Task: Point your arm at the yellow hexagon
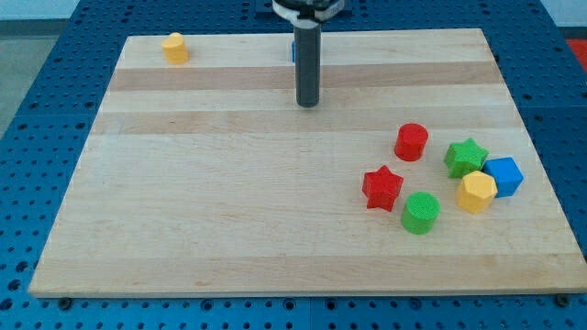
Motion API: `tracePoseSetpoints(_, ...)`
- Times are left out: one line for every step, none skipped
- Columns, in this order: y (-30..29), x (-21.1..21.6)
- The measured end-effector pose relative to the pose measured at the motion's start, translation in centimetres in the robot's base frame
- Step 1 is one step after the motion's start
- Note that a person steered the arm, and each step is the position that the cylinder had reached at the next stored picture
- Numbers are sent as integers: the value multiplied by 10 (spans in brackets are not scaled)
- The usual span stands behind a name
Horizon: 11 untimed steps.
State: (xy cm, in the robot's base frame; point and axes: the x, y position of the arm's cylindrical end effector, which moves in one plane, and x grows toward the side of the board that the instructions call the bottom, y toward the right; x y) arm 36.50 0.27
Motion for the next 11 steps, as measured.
tracePoseSetpoints(0,43)
tracePoseSetpoints(0,101)
tracePoseSetpoints(0,163)
tracePoseSetpoints(22,217)
tracePoseSetpoints(75,233)
tracePoseSetpoints(133,233)
tracePoseSetpoints(173,229)
tracePoseSetpoints(190,214)
tracePoseSetpoints(206,197)
tracePoseSetpoints(217,182)
tracePoseSetpoints(219,166)
